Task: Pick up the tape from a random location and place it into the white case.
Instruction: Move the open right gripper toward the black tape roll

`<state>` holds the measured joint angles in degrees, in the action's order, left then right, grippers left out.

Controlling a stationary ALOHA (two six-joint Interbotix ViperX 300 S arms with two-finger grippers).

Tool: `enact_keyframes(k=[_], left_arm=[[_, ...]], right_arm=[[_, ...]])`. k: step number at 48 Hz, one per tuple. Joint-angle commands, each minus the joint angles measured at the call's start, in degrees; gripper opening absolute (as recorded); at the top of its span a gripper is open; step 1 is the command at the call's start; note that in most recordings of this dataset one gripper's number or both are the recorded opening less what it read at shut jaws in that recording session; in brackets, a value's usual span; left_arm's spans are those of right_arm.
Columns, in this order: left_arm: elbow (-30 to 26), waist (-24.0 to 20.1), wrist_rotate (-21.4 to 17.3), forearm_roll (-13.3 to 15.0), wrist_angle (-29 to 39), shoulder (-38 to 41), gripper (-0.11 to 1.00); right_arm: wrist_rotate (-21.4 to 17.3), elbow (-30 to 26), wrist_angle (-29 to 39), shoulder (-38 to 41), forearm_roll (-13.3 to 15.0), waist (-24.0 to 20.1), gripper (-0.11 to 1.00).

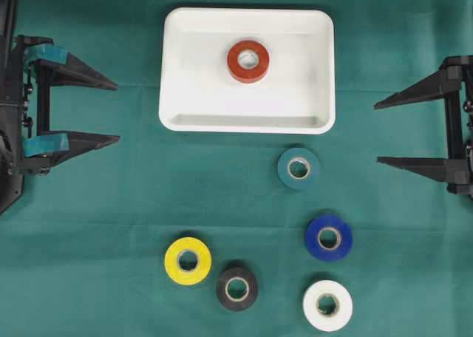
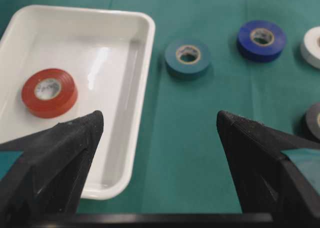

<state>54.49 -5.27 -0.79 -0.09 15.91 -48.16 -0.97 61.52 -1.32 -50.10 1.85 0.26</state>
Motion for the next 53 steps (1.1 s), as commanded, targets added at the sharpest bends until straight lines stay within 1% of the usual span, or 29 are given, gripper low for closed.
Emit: enact_keyframes(k=[1,12,29,32,53], left_arm=[[-0.79,0.18,0.09,0.09,-0.53,0.09,0.95],[-0.79,0.18,0.09,0.09,-0.53,0.09,0.95],[-0.88,0.09,0.09,0.09,-0.53,0.09,0.95],[-0.88,0.09,0.09,0.09,-0.53,0.09,0.95],[-0.88,0.09,0.09,0.09,-0.53,0.09,0.95]], right_arm=[[-0.09,-1.58,-0.26,0.18,-0.18,-0.26,0.90],[-0.18,-1.58,-0.18,0.18,-0.26,-2.46,0.90],[-0.18,-1.58,0.18,0.35,-0.26,-10.99,0.90],[-0.26,-1.67,0.35,0.53,-0.26,-11.95,0.90],[-0.18,-1.76,0.97,0.79,-0.53,-12.13,0.90]])
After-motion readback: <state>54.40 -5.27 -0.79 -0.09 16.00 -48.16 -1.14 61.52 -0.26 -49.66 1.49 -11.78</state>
